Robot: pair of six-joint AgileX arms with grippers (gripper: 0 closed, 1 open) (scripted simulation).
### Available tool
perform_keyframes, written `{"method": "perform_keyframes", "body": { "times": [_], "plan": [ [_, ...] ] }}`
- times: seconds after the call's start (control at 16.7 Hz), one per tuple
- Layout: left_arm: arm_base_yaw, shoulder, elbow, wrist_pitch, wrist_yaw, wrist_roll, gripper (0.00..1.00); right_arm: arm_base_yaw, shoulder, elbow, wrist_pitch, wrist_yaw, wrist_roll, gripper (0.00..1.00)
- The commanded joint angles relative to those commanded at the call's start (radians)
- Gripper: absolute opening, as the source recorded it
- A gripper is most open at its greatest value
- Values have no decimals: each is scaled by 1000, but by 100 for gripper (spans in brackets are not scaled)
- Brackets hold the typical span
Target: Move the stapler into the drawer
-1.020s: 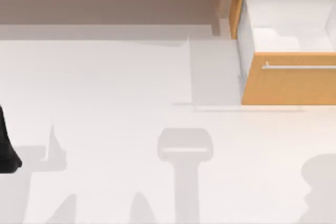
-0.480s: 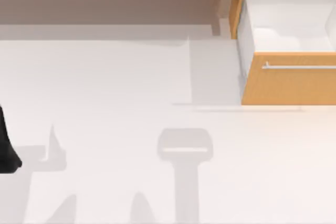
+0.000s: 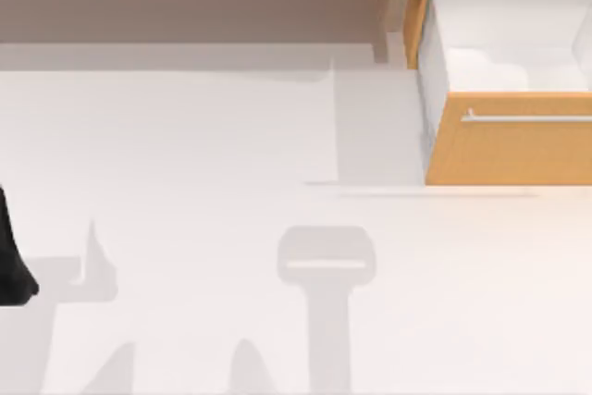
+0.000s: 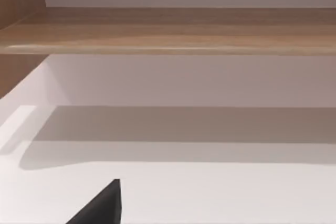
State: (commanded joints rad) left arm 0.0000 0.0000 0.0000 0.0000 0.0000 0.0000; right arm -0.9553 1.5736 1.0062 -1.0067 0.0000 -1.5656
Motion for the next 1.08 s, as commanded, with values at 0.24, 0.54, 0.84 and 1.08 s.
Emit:
{"method": "perform_keyframes", "body": {
  "times": [0.24,0.54,0.84,1.08],
  "plan": [
    [0,0,0,0,0,0,100,4,-2,-5,5,2,0,100],
    [0,0,0,0,0,0,100,3,66,-90,161,0,4,100],
    [0,0,0,0,0,0,100,2,132,-169,302,0,4,100],
    [0,0,0,0,0,0,100,2,133,-169,302,0,4,92]
  ]
}}
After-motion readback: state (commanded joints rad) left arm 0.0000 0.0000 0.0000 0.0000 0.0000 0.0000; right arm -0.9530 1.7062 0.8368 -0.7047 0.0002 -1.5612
